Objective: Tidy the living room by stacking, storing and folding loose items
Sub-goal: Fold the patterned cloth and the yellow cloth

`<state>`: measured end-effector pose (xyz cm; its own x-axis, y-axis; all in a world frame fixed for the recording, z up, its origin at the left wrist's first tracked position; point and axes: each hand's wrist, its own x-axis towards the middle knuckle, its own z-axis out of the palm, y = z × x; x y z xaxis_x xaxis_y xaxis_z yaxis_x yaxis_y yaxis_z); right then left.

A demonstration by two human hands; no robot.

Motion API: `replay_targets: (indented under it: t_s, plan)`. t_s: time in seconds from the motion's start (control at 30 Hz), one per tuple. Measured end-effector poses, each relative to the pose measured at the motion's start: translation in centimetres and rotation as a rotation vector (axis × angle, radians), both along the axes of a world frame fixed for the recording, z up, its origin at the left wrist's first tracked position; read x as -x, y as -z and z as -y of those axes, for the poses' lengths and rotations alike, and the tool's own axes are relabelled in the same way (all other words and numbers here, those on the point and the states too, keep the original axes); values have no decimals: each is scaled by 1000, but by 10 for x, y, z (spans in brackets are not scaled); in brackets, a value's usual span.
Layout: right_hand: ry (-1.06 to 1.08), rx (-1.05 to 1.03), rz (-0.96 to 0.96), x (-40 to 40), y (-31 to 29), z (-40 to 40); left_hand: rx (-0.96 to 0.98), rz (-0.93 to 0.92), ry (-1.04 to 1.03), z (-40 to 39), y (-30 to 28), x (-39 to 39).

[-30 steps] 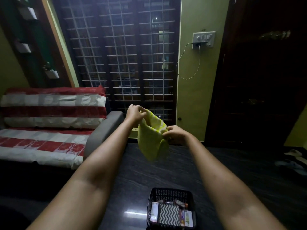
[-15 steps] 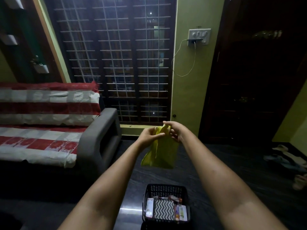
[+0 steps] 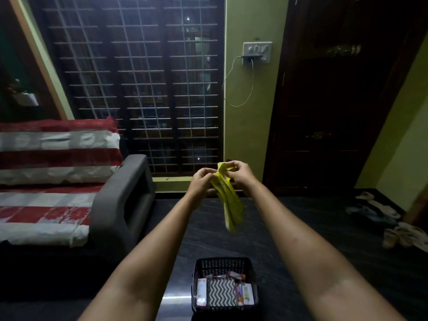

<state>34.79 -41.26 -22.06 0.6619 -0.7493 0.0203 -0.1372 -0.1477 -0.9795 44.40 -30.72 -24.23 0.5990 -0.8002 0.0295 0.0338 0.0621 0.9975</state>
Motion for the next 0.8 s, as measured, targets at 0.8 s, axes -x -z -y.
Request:
replay_targets:
  t_s: [0.8]
  plan:
    - [258, 28, 151, -3, 5, 3, -23, 255, -285, 21, -23, 16]
